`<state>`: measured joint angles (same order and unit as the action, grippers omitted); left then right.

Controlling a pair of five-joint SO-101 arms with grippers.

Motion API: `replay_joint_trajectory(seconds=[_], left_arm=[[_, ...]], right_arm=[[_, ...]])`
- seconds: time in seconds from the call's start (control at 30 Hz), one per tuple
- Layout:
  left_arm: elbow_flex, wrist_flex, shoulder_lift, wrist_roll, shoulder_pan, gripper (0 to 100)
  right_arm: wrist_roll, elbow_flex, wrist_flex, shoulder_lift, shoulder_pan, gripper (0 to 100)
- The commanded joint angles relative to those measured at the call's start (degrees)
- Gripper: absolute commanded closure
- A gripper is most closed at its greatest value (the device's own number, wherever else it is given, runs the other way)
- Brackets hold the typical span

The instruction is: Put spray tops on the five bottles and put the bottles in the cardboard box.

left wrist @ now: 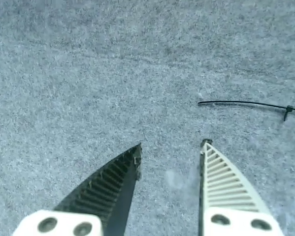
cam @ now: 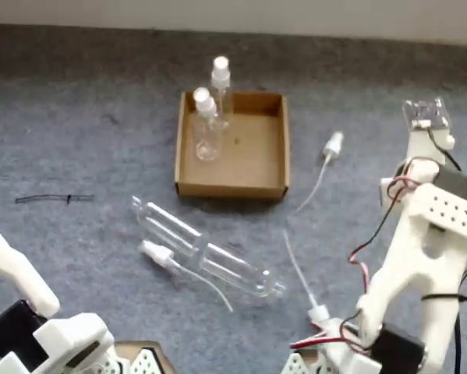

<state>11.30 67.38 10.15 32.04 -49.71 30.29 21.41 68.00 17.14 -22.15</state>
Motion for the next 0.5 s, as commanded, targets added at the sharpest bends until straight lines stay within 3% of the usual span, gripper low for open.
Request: replay_joint_trajectory(seconds=[0.0,0.2,0.47], left_arm=[[-0.48,0.88,0.48,0.53,1.36,81],[1.1,0.88,0.92,0.53,1.36,81],[2.33,0.7,0.66,0.53,1.8,81]], right_arm=[[0.7,-8.04,-3.91,-8.84,-1.1,63.7],[-5.45,-26.42,-3.65,-26.68,-1.1,63.7],[-5.71,-44.44,3.56,-44.7,-4.53,63.7]])
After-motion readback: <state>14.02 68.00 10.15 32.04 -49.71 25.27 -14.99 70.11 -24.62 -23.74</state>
